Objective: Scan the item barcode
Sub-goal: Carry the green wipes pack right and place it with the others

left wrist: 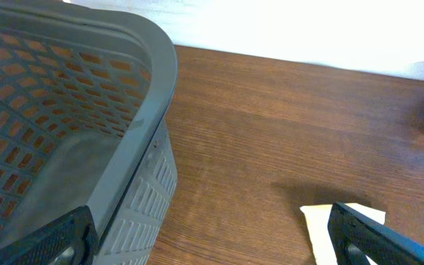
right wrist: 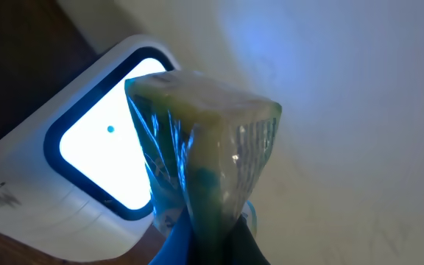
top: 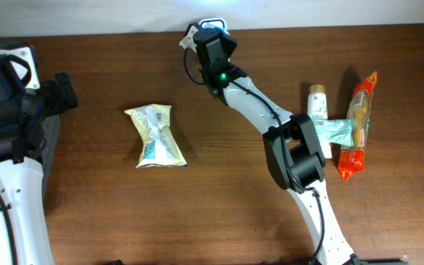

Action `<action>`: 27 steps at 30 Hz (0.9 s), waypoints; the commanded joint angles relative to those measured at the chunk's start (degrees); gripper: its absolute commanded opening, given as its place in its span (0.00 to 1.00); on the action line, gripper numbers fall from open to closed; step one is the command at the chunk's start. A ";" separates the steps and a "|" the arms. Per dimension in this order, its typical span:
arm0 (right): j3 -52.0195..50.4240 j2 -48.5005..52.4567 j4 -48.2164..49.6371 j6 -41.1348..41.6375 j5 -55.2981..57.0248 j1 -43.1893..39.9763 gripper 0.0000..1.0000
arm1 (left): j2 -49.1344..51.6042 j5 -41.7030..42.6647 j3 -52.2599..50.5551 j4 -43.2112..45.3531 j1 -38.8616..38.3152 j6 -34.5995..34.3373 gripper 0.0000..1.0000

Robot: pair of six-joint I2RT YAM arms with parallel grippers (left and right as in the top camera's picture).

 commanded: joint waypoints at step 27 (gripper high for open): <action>0.55 -30.03 -52.72 42.45 -18.51 -2.64 0.04 | -0.74 0.46 0.46 0.13 0.11 -0.57 0.99</action>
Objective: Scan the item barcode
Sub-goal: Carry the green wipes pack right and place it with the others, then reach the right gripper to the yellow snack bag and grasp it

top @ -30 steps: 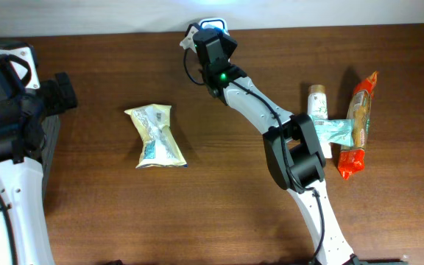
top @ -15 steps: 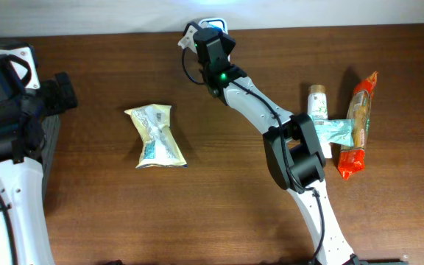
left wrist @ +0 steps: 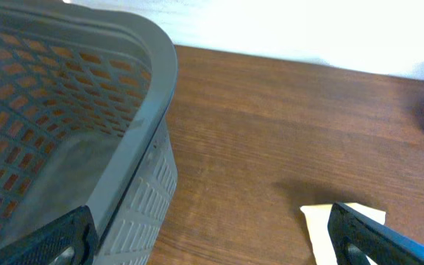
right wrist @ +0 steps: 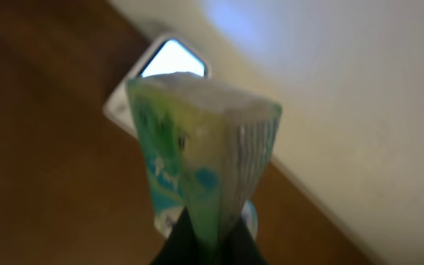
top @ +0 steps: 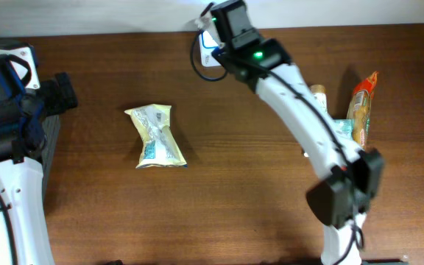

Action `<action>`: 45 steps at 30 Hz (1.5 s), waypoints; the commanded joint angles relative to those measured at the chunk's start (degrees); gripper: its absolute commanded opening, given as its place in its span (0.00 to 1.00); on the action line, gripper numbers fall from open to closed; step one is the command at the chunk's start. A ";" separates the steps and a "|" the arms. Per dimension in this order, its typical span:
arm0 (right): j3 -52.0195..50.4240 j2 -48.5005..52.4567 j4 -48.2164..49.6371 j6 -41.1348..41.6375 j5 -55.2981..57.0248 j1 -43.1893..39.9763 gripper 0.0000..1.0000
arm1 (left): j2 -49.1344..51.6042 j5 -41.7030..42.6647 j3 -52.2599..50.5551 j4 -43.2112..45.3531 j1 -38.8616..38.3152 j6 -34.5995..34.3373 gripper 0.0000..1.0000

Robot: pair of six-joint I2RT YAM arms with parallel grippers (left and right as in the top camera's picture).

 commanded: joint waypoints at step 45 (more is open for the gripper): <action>-6.75 13.03 3.76 29.86 -51.71 12.17 0.58 | -0.74 0.46 0.46 0.28 0.11 -0.57 0.99</action>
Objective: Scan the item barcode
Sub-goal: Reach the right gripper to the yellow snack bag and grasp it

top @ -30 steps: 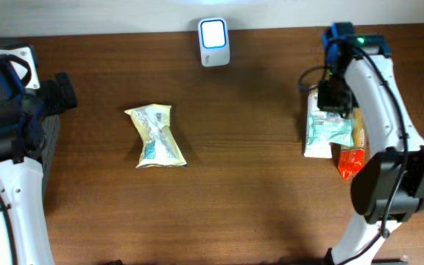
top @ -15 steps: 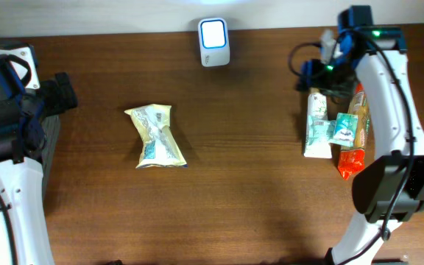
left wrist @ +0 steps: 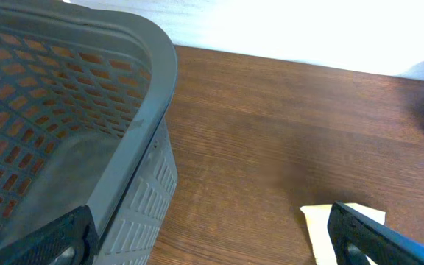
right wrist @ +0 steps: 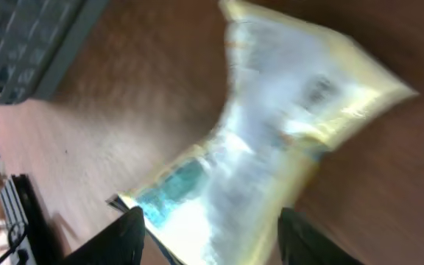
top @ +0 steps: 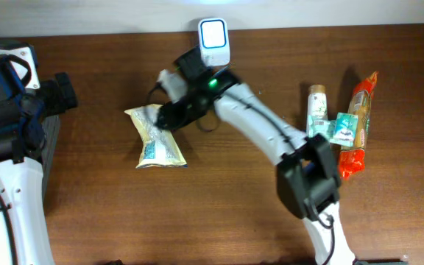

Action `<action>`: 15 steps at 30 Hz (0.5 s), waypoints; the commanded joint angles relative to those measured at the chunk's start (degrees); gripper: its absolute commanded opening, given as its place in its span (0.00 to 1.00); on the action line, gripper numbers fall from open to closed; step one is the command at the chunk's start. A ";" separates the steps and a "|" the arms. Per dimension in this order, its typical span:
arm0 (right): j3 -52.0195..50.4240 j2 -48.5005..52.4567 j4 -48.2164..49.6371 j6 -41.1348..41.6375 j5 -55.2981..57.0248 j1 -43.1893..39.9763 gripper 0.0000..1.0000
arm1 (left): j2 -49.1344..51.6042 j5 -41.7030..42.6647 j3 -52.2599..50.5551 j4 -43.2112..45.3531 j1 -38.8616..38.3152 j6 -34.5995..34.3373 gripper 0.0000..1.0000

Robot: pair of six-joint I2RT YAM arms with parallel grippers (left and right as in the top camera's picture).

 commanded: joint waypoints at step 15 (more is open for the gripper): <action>0.55 5.07 -18.88 -0.92 3.67 3.58 0.63 | -0.74 0.46 0.46 -0.07 0.11 -0.57 0.99</action>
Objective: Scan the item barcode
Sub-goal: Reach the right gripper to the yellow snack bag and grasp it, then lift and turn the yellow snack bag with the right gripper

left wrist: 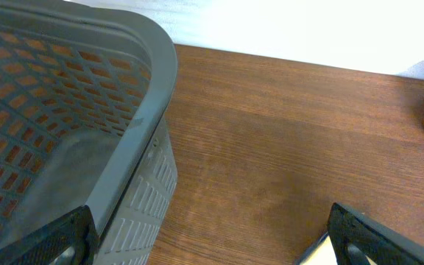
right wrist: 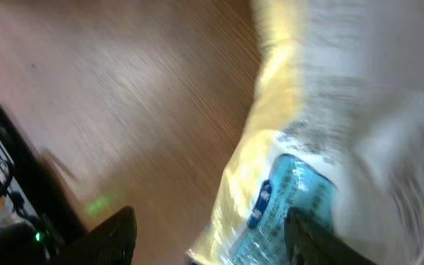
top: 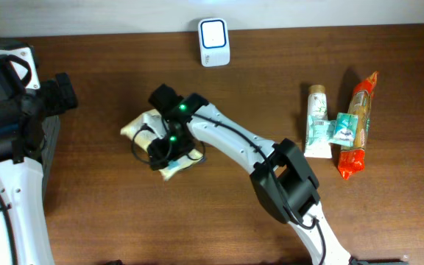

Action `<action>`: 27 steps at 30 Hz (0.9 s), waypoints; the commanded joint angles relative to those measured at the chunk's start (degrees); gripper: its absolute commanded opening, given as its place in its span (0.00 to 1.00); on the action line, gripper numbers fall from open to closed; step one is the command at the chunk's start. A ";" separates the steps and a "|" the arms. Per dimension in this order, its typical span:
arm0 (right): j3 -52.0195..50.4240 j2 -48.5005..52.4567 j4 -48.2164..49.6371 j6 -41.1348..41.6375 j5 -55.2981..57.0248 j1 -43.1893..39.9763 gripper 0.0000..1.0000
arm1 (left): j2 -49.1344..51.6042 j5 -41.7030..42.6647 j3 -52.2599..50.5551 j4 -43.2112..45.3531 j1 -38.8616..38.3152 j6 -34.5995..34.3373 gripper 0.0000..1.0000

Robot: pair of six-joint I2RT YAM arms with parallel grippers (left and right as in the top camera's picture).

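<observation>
A crumpled yellow snack packet with a blue label lies left of the table's middle. My right gripper is low over it, jaws open; the packet fills the right side of the right wrist view, and one dark fingertip is against it. The white scanner stands at the far edge, its window lit. My left gripper hangs open and empty beside the grey basket; only a pale corner of the packet shows there.
At the right lie a cream tube, a small green packet and a long orange packet, side by side. The basket sits at the table's left edge under my left arm.
My right gripper has gone from the packet's far edge to low over its middle. The packet has shifted and crumpled; its corner has slid lower in the left wrist view.
My right gripper first held a green-yellow wrapped item right at the lit scanner, then a little back from it. Later its jaws were open and empty above the yellow packet. Now it is down on that packet. The left arm has stayed still.
</observation>
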 commanded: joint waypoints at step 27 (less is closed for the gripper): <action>7.50 -0.50 10.08 -17.88 5.25 -14.12 0.99 | -0.74 0.46 0.46 0.09 0.11 -0.57 0.99</action>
